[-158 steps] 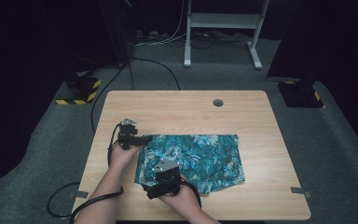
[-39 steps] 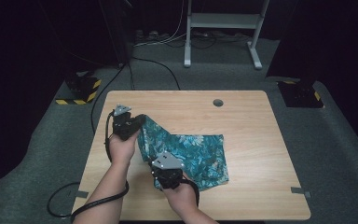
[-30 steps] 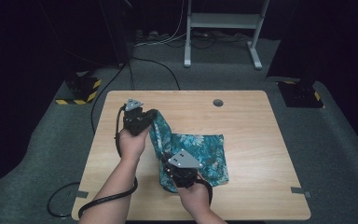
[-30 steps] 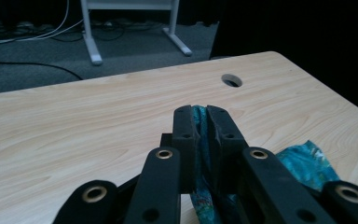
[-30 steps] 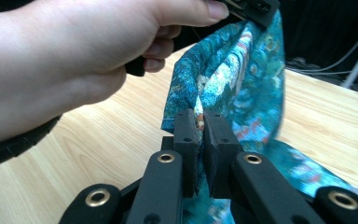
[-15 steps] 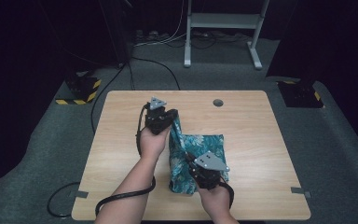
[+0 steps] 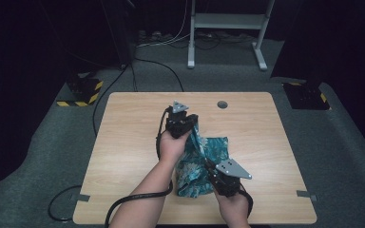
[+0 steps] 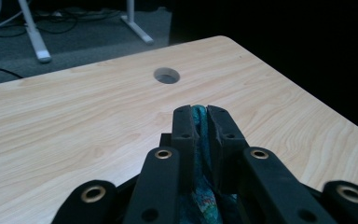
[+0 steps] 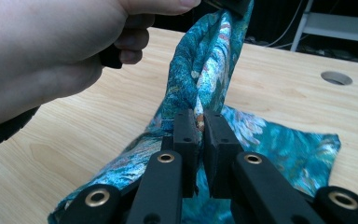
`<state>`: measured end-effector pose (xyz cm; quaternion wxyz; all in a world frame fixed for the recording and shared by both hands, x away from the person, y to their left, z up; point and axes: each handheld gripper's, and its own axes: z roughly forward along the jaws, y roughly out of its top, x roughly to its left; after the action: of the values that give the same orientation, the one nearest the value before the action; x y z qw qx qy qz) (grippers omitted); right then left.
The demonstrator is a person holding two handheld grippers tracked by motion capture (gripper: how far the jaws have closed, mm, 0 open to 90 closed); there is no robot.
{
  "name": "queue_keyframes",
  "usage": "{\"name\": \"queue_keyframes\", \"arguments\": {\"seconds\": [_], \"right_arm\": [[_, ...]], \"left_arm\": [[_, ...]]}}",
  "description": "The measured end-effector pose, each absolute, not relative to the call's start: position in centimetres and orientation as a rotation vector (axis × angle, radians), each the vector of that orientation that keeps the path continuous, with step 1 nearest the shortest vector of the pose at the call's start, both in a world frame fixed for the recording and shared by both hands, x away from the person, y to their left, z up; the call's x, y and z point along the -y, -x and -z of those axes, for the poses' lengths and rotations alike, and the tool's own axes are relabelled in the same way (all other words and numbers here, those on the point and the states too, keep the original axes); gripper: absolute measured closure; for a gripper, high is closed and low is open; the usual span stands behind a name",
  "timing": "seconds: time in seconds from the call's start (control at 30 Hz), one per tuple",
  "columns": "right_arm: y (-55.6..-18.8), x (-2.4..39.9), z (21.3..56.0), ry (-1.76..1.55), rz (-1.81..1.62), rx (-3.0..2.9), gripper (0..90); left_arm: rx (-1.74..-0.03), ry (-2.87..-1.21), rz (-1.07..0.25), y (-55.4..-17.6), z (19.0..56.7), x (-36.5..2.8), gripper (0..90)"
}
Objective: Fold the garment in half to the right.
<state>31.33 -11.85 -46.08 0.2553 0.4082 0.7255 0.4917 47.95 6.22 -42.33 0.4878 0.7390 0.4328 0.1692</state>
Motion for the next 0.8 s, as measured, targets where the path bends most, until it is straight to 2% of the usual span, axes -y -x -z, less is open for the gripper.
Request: {"name": "queue_keyframes", "arguments": {"seconds": [0.8], "right_arm": [[-31.2,14.8,49.5,-1.202,-1.243,-1.998,83.9]], "left_arm": [[-1.094,-1.901,-0.384,-48.7,47.2,-1.2,81.0]]}}
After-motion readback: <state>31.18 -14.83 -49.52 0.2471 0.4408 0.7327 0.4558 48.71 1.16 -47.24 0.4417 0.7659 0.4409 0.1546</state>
